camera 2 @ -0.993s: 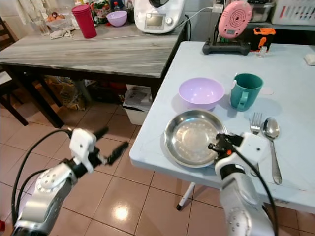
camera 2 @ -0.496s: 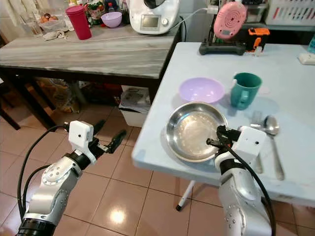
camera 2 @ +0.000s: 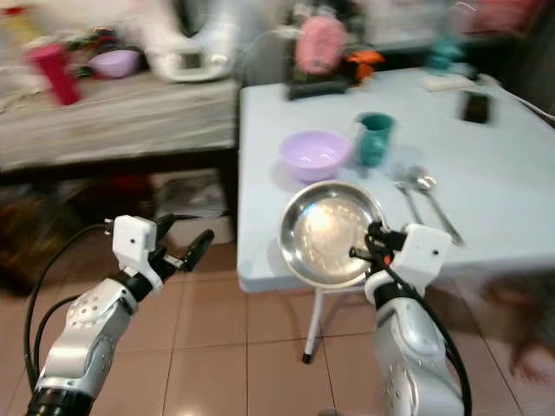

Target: Setting the table

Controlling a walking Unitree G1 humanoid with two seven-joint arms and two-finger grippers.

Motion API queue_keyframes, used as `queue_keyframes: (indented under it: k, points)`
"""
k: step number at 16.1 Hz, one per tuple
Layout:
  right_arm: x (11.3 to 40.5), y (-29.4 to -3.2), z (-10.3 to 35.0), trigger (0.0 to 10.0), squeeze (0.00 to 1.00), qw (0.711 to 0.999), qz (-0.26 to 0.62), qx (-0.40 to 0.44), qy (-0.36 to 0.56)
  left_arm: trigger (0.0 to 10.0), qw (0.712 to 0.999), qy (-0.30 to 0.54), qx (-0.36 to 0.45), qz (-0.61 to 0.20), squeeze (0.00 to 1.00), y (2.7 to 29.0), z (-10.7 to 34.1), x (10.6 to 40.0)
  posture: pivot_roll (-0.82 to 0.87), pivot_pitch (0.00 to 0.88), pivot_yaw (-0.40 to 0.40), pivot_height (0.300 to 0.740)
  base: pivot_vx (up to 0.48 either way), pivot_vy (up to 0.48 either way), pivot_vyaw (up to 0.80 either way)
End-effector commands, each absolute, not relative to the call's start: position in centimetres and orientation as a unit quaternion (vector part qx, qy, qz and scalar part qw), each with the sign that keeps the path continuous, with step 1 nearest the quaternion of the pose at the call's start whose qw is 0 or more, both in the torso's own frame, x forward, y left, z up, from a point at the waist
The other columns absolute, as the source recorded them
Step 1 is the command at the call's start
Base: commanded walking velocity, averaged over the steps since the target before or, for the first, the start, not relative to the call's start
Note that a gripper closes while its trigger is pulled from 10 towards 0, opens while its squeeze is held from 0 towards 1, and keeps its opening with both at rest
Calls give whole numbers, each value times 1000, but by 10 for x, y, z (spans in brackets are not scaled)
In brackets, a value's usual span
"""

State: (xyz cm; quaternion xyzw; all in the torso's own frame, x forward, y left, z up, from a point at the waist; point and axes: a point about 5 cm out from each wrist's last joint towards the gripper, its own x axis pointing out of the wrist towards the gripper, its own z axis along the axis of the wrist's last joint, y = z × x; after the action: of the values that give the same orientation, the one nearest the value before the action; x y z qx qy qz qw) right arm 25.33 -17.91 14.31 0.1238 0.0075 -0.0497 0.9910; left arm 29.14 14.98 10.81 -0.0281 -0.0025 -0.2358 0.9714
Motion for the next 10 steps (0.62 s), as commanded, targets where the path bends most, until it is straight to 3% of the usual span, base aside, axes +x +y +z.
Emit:
queue_keyframes:
  k: [1,6,10]
  points:
    - [253,-181,149,10000,0,991,-53,120,-8,10000,971,-11,-29,-236,0,145,112,294,-240,30,119,740,0,476,-531]
    - [254,-181,151,10000,0,993,-49,106,-21,10000,974,-14,-31,-225,0,144,113,296,-236,28,125,740,0,476,0]
    - [253,-182,151,10000,0,993,-51,104,-23,10000,974,-15,-33,-225,0,143,114,296,-237,30,126,740,0,475,758]
